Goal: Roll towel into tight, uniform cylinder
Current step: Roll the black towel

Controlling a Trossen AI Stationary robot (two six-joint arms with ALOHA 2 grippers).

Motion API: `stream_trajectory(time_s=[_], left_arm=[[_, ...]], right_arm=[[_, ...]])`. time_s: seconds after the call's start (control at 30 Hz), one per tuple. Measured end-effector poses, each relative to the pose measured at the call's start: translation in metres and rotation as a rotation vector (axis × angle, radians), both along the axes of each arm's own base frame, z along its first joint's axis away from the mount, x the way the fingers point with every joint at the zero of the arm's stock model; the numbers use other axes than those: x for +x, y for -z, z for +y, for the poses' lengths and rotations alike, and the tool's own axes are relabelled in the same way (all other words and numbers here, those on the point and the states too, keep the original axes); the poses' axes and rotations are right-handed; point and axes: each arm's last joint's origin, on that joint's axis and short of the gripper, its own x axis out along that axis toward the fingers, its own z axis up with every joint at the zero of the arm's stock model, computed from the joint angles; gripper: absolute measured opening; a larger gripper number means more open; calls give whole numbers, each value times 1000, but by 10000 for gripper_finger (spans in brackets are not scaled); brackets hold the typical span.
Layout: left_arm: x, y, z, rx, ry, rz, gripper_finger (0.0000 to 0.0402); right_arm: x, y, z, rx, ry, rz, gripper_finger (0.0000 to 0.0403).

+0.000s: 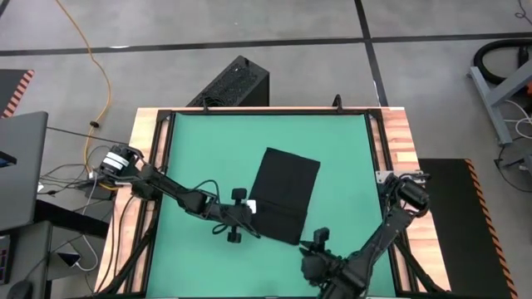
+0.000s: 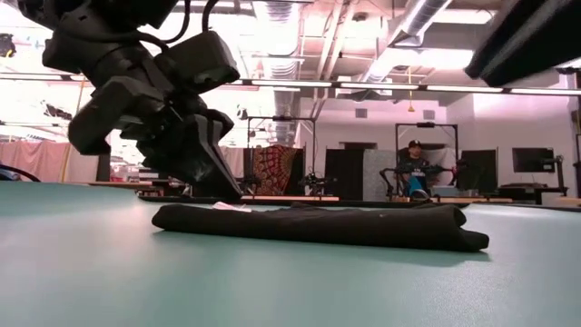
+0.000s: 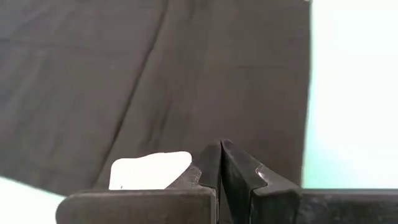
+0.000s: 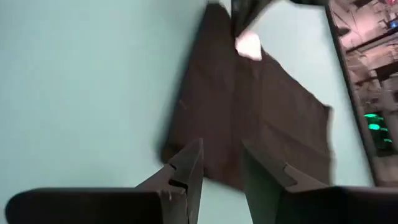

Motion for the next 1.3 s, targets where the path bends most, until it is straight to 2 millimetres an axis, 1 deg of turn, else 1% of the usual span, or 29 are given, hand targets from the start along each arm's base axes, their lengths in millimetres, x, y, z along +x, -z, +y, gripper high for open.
stream_trajectory(time_s=[0.07, 0.13, 0.17, 0.2, 0.3, 0.37, 0.47, 0.57, 0.63, 0.73, 0.8, 0.87, 0.97, 1.03, 1.07, 1.17, 1.23, 1.3], left_arm=[[0, 0, 1, 9, -27, -8, 0], [0, -1, 1, 6, -45, -15, 0], [1, -1, 1, 3, -50, -22, 0], [1, -2, 1, -1, -51, -31, 0], [4, -5, -2, -24, -13, -71, 0], [6, -9, -3, -52, 16, -100, 0], [9, -19, -5, -99, 61, -129, 0], [12, -37, -7, -142, 114, -176, 0], [11, -50, -7, -163, 165, -211, 0], [6, -66, -8, -172, 211, -248, 0], [2, -71, -10, -175, 236, -241, 0], [-2, -72, -12, -152, 263, -227, 0], [-7, -74, -18, -124, 289, -225, 0], [-9, -74, -22, -119, 275, -222, 0], [-9, -73, -23, -117, 278, -216, 0], [-15, -69, -31, -65, 333, -207, 0], [-20, -65, -36, -29, 379, -211, 0], [-25, -59, -37, -9, 405, -224, 0]], right_arm=[[-8, -10, -6, -44, -11, 44, 124], [-16, -21, -10, -92, -45, 53, 124], [-20, -21, -12, -123, -61, 47, 125], [-25, -17, -15, -148, -72, 33, 125], [-45, 7, -33, -198, -91, -38, 125], [-60, 8, -48, -189, -87, -131, 125], [-82, -6, -77, -132, -34, -242, 125], [-100, -34, -102, 21, 6, -341, 125], [-105, -49, -112, 127, -16, -328, 125], [-98, -50, -117, 267, -128, -231, 127], [-86, -50, -112, 339, -255, -186, 133], [-73, -50, -106, 354, -345, -190, 142], [-55, -44, -101, 322, -365, -220, 155], [-42, -39, -96, 347, -347, -267, 156], [-37, -34, -94, 352, -336, -271, 154], [-23, -7, -82, 367, -297, -269, 146], [-13, 9, -74, 360, -264, -310, 141], [-5, 24, -67, 369, -231, -360, 136]])
